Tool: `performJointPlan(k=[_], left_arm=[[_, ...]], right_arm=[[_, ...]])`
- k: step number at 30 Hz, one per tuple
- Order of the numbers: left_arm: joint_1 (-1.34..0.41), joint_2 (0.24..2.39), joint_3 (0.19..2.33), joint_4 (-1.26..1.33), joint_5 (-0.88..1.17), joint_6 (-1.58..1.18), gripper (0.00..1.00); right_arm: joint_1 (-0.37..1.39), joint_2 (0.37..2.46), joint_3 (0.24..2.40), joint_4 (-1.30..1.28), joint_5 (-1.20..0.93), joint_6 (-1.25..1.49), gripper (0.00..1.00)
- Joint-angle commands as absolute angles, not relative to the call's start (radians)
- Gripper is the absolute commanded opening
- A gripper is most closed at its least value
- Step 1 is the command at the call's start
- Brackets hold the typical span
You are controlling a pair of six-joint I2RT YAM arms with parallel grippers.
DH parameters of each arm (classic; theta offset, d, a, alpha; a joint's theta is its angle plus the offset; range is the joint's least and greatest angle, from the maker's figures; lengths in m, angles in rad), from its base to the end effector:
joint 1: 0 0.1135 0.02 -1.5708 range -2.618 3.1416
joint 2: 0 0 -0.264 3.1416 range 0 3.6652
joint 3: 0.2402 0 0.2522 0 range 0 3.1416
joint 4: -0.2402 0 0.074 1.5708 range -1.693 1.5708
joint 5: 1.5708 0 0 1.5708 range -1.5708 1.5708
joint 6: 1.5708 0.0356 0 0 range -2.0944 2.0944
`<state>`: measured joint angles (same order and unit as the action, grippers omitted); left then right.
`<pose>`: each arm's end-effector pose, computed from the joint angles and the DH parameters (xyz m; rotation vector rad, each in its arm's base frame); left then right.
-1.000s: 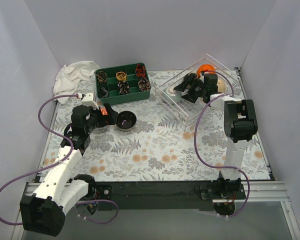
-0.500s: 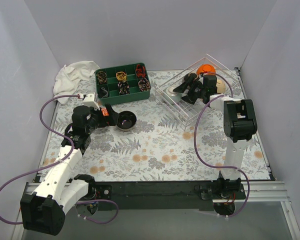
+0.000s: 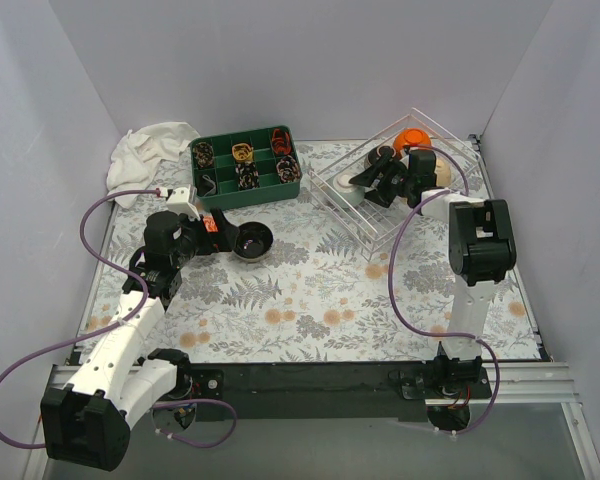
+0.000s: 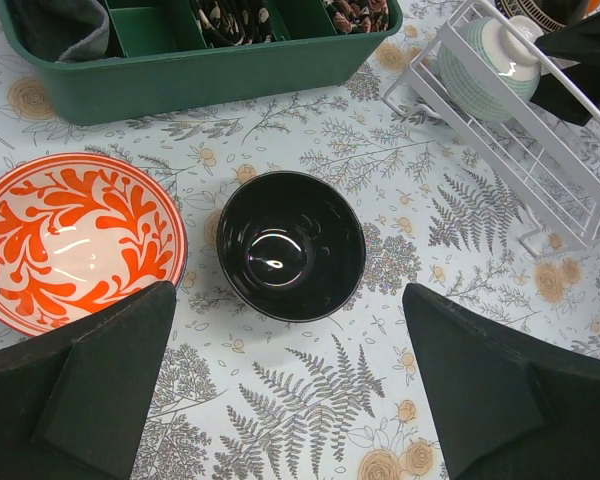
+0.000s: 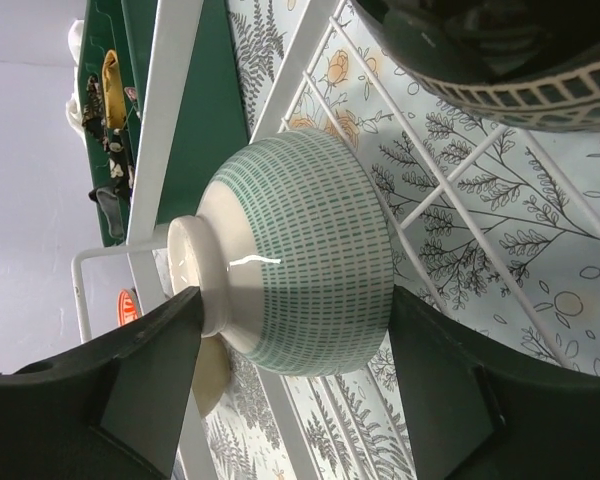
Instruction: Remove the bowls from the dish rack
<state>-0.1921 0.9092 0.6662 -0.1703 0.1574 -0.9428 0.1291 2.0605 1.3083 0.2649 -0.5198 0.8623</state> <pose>0.2050 -0.0456 0.2773 -0.6652 1.9817 -0.8719 0.4506 0.0763 0.1738 0.4520 2.1423 1.1245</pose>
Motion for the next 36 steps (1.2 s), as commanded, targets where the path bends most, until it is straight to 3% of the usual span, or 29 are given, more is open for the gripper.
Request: performJointPlan(k=[1,6,17,36], left_arm=[[-0.196,0.905,0.66,-0.149,0.169,-0.942,0.98],[-0.196,0.905,0.66,-0.147,0.167,-0.942,0.98],[-0.196,0.908,0.661,-0.149,0.175,-0.942,0.98],[-0.196,0.904,0.66,-0.147,0.183,-0.943,0.98]], right_arm=[[0.127,1.973,1.289,0.29,-0.502,0.812,0.4],[0.123,1.918,1.276,0.275,-0.497,0.75,0.32],[0.12,1.827,1.288,0.152,-0.436,0.549,0.27],[0.121,1.707,1.333,0.002,-0.394,0.262,0.25]])
